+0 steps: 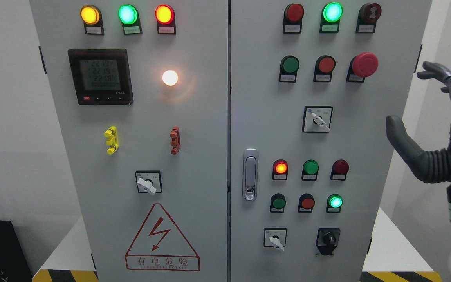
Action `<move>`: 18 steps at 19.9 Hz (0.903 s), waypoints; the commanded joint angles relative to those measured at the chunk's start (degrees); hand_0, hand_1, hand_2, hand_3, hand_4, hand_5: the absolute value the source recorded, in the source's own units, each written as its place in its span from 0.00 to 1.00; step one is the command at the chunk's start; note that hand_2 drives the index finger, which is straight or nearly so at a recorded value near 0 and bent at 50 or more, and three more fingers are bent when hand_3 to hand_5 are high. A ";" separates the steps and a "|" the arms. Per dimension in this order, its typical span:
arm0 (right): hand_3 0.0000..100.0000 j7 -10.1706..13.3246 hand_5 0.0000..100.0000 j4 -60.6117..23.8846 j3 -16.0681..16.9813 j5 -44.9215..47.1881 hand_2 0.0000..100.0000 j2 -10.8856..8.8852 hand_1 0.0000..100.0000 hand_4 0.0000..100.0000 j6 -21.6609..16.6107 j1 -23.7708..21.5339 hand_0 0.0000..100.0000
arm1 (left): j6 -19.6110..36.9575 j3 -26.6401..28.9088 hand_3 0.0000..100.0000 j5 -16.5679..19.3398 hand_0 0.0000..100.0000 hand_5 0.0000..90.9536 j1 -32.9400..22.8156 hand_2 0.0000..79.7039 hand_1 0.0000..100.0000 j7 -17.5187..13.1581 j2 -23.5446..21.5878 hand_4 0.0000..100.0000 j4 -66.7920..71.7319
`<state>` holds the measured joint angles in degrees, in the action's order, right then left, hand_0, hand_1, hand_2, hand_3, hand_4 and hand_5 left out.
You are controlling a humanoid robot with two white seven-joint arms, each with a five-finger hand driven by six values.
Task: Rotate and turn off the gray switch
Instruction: 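Lower the raised right hand toward the upper rotary switch, then move the right hand forward to the grey rotary switch knob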
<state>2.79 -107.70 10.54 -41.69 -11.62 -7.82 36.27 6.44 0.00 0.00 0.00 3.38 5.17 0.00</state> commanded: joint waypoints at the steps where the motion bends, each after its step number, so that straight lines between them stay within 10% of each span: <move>1: 0.75 -0.24 1.00 -0.05 -0.43 0.03 0.35 2.92 0.27 0.87 2.55 0.90 0.17 | -0.02 0.44 0.00 -1.14 0.12 0.00 0.53 0.00 0.39 -0.04 -0.07 0.00 -1.41; 18: 0.89 -0.68 1.00 -0.93 -6.76 -3.21 0.49 10.30 0.32 0.93 9.84 -0.32 0.10 | -0.03 0.44 0.00 -1.14 0.12 0.00 0.53 0.00 0.39 -0.04 0.02 0.00 -1.41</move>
<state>1.93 -108.24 7.62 -42.75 -5.39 0.22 36.51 6.76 0.00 0.00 0.00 3.58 5.16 0.00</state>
